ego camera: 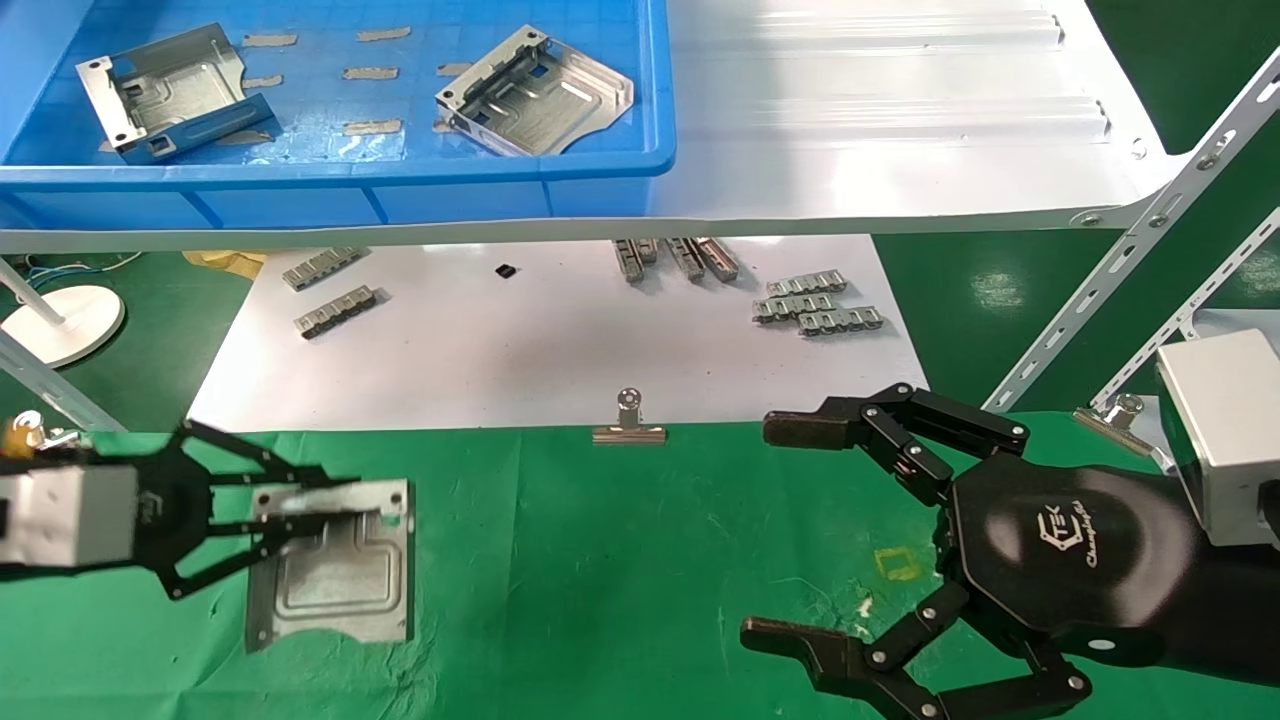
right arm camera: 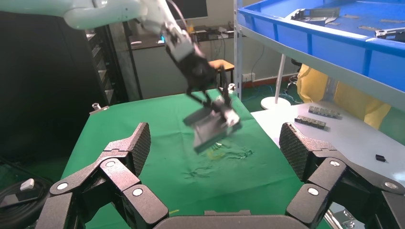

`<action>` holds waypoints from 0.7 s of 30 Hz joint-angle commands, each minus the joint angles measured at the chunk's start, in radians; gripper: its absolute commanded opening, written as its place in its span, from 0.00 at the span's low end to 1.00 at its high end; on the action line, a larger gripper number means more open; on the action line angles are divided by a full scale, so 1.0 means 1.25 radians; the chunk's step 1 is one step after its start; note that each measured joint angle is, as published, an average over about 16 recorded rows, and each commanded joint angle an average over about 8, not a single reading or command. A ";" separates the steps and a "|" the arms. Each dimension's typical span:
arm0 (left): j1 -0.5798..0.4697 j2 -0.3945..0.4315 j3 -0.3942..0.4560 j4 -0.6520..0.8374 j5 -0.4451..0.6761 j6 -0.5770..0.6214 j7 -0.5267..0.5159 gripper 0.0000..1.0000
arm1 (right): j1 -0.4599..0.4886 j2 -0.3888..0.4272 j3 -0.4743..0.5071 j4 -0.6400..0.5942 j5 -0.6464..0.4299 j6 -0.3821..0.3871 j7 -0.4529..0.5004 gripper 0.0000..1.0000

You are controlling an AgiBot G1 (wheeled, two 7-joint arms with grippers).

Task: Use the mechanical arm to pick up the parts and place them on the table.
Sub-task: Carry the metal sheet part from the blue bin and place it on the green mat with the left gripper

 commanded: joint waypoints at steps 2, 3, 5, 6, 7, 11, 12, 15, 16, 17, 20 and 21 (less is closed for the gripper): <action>0.016 0.010 0.028 0.033 0.025 -0.010 0.055 0.01 | 0.000 0.000 0.000 0.000 0.000 0.000 0.000 1.00; 0.015 0.017 0.033 0.049 0.033 -0.011 0.068 0.09 | 0.000 0.000 0.000 0.000 0.000 0.000 0.000 1.00; 0.012 0.028 0.042 0.077 0.045 -0.012 0.092 0.33 | 0.000 0.000 0.000 0.000 0.000 0.000 0.000 1.00; 0.010 0.034 0.046 0.091 0.050 -0.012 0.102 0.45 | 0.000 0.000 0.000 0.000 0.000 0.000 0.000 1.00; 0.008 0.040 0.049 0.104 0.054 -0.012 0.110 0.58 | 0.000 0.000 0.000 0.000 0.000 0.000 0.000 1.00; -0.001 0.065 0.057 0.158 0.060 -0.012 0.129 0.99 | 0.000 0.000 0.000 0.000 0.000 0.000 0.000 1.00; -0.003 0.071 0.059 0.171 0.062 -0.012 0.134 1.00 | 0.000 0.000 0.000 0.000 0.000 0.000 0.000 1.00; -0.011 0.086 0.064 0.202 0.065 -0.011 0.150 1.00 | 0.000 0.000 0.000 0.000 0.000 0.000 0.000 1.00; -0.013 0.089 0.065 0.210 0.067 -0.010 0.157 1.00 | 0.000 0.000 0.000 0.000 0.000 0.000 0.000 1.00; -0.016 0.093 0.067 0.218 0.068 -0.009 0.164 1.00 | 0.000 0.000 0.000 0.000 0.000 0.000 0.000 1.00; -0.024 0.100 0.070 0.240 0.069 -0.008 0.182 1.00 | 0.000 0.000 0.000 0.000 0.000 0.000 0.000 1.00; -0.027 0.102 0.070 0.247 0.069 -0.007 0.186 1.00 | 0.000 0.000 0.000 0.000 0.000 0.000 0.000 1.00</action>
